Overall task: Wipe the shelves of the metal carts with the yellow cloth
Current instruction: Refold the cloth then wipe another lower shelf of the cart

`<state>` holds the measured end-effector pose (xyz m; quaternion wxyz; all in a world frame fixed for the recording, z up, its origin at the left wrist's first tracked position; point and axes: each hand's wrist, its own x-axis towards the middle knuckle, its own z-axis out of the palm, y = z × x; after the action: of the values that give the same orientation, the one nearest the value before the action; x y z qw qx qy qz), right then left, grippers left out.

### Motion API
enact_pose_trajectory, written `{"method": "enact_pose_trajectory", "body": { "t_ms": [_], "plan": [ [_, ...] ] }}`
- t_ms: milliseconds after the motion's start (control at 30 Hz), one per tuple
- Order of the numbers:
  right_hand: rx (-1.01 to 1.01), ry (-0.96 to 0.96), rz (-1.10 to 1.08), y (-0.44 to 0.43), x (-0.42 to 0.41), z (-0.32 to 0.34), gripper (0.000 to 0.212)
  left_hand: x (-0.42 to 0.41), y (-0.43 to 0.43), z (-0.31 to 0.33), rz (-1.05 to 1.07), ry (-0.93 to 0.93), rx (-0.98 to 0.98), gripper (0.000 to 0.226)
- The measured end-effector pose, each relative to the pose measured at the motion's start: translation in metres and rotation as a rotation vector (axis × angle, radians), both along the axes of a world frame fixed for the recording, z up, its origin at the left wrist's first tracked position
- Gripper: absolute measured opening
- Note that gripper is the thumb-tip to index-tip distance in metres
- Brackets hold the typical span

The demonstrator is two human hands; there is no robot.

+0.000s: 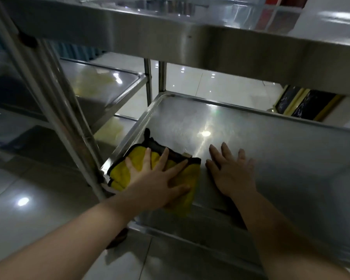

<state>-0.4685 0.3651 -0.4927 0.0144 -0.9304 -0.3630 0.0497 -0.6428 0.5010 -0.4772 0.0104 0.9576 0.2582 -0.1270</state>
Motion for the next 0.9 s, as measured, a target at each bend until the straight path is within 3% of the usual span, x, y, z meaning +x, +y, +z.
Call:
{"method": "enact_pose_trajectory", "body": {
  "t_ms": [267, 500, 733, 900],
  "plan": [
    [0.007, -0.028, -0.011, 0.012, 0.006, -0.004, 0.059, 0.12, 0.074, 0.013, 0.139, -0.056, -0.051, 0.071],
    [0.015, -0.015, -0.024, 0.007, 0.001, 0.004, 0.059, -0.003, 0.008, 0.004, 0.029, -0.002, -0.021, 0.07],
    [0.044, 0.024, -0.043, 0.024, -0.003, 0.0, 0.057, 0.03, 0.063, 0.013, 0.215, -0.117, -0.129, 0.067],
    [0.036, 0.071, -0.049, 0.026, 0.0, -0.001, 0.057, -0.007, 0.01, 0.004, 0.102, -0.071, -0.012, 0.065]
  ]
}}
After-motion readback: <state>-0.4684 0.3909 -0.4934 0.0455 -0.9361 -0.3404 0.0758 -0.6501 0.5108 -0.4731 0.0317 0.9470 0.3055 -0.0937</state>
